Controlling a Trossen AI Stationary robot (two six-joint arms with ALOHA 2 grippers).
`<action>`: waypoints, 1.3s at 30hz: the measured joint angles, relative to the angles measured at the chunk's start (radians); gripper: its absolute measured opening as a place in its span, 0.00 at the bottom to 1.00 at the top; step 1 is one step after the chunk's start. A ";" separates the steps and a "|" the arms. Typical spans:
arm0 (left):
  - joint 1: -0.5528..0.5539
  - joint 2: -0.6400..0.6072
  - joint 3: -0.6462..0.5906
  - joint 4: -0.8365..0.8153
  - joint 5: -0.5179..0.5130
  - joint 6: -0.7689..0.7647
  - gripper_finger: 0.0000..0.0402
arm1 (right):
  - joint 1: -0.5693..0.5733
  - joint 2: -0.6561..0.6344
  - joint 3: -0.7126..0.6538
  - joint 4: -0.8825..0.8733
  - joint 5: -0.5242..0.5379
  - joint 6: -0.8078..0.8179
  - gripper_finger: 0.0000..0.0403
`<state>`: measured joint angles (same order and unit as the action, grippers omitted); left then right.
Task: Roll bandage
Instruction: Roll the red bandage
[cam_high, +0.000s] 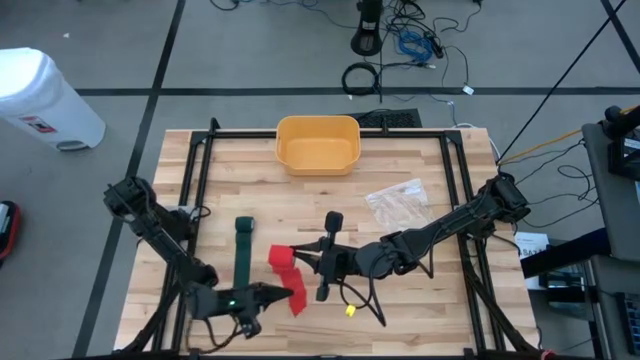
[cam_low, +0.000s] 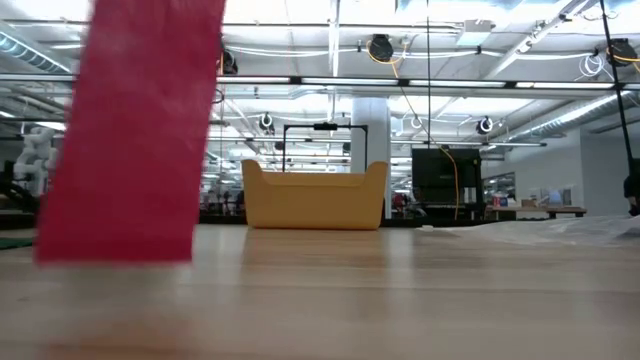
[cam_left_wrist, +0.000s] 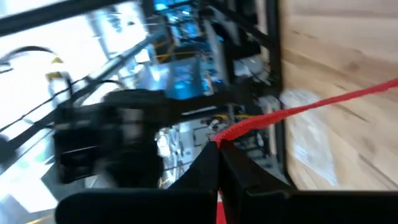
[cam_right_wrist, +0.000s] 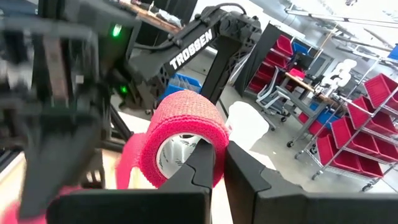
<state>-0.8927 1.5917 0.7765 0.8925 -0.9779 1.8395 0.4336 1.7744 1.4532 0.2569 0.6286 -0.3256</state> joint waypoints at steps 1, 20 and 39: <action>-0.011 -0.001 0.000 0.038 0.000 0.016 0.01 | 0.000 0.000 0.000 -0.007 -0.001 0.000 0.04; -0.063 -0.190 0.000 0.541 0.217 0.340 0.00 | 0.008 0.000 0.000 -0.058 -0.006 0.034 0.04; 0.054 -0.282 0.000 0.441 0.293 0.121 0.00 | 0.013 0.000 0.000 -0.070 -0.183 0.080 0.04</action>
<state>-0.8388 1.3093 0.7765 1.3339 -0.6846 1.9605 0.4461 1.7744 1.4532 0.1871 0.4458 -0.2459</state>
